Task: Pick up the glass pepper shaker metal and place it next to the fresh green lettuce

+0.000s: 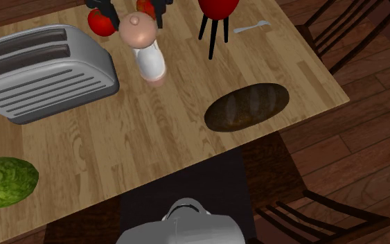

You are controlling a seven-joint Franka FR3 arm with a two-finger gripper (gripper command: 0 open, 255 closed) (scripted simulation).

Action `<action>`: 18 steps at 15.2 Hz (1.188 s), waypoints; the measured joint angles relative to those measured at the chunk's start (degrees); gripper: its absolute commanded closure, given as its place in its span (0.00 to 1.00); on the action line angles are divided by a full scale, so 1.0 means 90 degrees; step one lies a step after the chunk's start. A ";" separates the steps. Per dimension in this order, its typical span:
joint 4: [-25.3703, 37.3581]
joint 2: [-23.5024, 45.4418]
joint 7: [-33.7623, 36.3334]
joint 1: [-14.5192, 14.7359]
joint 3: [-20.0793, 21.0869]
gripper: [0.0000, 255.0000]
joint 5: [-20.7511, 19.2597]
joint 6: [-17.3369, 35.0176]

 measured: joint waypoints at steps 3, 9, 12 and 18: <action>-0.0285 -0.0374 0.0385 0.0137 0.0257 1.00 0.0151 -0.0077; -0.0722 -0.1009 0.1196 0.0418 0.0828 1.00 0.0543 -0.0224; -0.0897 -0.1257 0.1622 0.0561 0.1142 1.00 0.0779 -0.0254; -0.0995 -0.1553 0.2484 0.0820 0.1794 1.00 0.1265 -0.0328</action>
